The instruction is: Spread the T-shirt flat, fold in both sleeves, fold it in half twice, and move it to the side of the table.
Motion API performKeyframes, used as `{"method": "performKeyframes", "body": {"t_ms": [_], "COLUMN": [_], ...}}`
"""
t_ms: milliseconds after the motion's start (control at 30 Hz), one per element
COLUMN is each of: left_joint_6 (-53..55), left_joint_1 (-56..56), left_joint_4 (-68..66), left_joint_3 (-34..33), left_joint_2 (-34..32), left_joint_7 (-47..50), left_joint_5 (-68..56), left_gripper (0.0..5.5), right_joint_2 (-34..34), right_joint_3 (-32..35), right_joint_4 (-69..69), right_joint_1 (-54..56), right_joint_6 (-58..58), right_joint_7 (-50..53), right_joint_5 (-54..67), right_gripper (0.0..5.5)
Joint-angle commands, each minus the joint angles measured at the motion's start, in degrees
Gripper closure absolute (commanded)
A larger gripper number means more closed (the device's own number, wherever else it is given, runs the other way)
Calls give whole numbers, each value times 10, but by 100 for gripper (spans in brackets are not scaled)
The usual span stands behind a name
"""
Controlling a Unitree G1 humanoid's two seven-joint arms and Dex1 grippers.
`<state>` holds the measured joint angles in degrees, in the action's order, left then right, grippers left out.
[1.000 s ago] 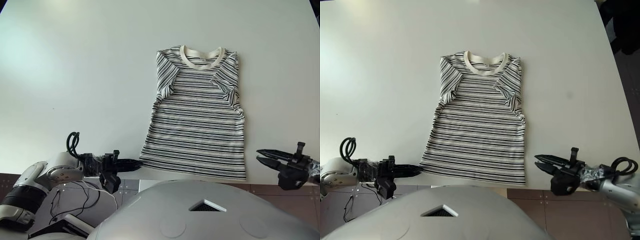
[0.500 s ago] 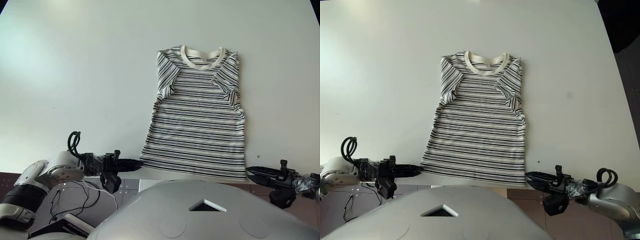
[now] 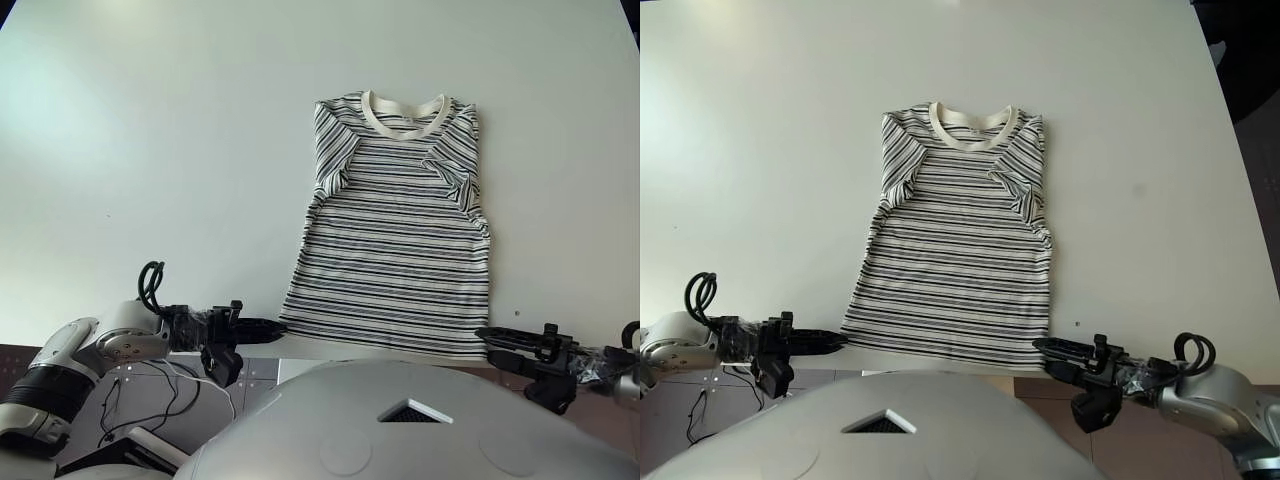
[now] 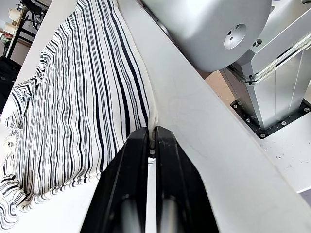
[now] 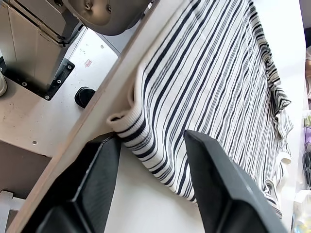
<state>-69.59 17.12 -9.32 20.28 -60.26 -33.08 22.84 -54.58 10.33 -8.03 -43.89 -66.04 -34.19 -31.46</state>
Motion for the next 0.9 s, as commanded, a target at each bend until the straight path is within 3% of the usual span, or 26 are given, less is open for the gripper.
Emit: {"method": "performKeyframes", "body": {"t_ms": [33, 400, 633, 900], "left_joint_6": [43, 41, 46, 82], "left_joint_1": [-3, -8, 18, 170], "left_joint_4": [-24, -22, 22, 167], "left_joint_3": [15, 18, 9, -59], "left_joint_2": [20, 14, -14, -83], "left_joint_7": [-10, -14, -15, 6], "left_joint_5": [42, 30, -16, -101], "left_gripper": [540, 540, 540, 540], "right_joint_2": [-16, -29, -47, -52], "right_joint_3": [-14, -35, -25, 72], "right_joint_4": [9, 7, -14, -102], "right_joint_1": [-14, 0, -23, -113], "right_joint_6": [10, 68, 65, 87], "right_joint_7": [-3, -2, 0, -14], "right_joint_5": [-27, 13, 42, 126], "right_gripper": [331, 539, 539, 539]}}
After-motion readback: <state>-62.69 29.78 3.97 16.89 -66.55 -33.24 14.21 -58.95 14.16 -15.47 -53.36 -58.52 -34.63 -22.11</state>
